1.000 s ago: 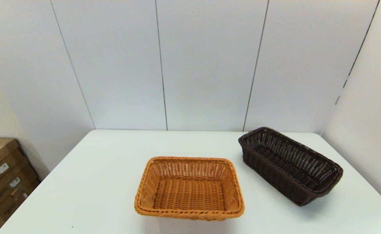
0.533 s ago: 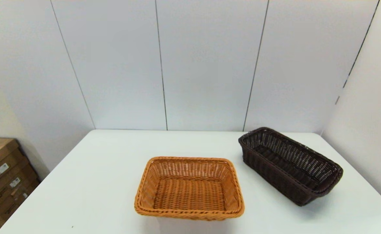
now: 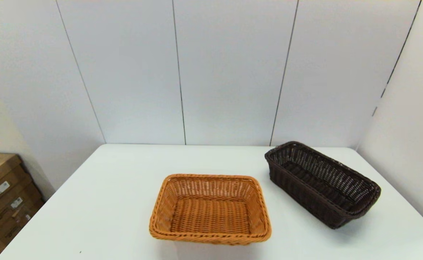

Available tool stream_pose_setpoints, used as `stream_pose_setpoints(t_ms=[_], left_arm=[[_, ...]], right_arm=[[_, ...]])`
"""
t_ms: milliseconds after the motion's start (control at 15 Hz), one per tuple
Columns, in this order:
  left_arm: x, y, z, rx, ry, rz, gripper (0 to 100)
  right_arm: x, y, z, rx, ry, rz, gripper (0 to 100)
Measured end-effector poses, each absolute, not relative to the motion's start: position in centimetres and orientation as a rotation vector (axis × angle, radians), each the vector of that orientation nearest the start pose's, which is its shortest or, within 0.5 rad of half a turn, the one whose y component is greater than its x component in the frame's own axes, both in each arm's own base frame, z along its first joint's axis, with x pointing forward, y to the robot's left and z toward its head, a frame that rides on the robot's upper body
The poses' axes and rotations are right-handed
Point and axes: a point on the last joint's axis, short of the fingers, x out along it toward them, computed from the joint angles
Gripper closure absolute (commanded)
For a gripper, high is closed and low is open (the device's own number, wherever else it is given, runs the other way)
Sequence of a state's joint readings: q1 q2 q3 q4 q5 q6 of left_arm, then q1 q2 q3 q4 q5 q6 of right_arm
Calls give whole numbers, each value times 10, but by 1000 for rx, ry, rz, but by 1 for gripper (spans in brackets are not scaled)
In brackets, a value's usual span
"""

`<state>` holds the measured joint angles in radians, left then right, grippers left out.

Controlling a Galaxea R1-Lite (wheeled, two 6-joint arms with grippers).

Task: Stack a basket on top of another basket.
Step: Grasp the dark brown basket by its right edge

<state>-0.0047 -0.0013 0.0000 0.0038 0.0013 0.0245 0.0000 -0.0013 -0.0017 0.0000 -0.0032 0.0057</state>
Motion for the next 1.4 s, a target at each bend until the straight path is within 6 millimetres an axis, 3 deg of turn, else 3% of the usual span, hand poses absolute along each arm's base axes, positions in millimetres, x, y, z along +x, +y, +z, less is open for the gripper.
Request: stream_pose_setpoints(t_ms=[1400], left_arm=[[-23, 0, 75, 24, 3, -3, 0]], right_arm=[[-23, 0, 75, 5, 2, -7, 0]])
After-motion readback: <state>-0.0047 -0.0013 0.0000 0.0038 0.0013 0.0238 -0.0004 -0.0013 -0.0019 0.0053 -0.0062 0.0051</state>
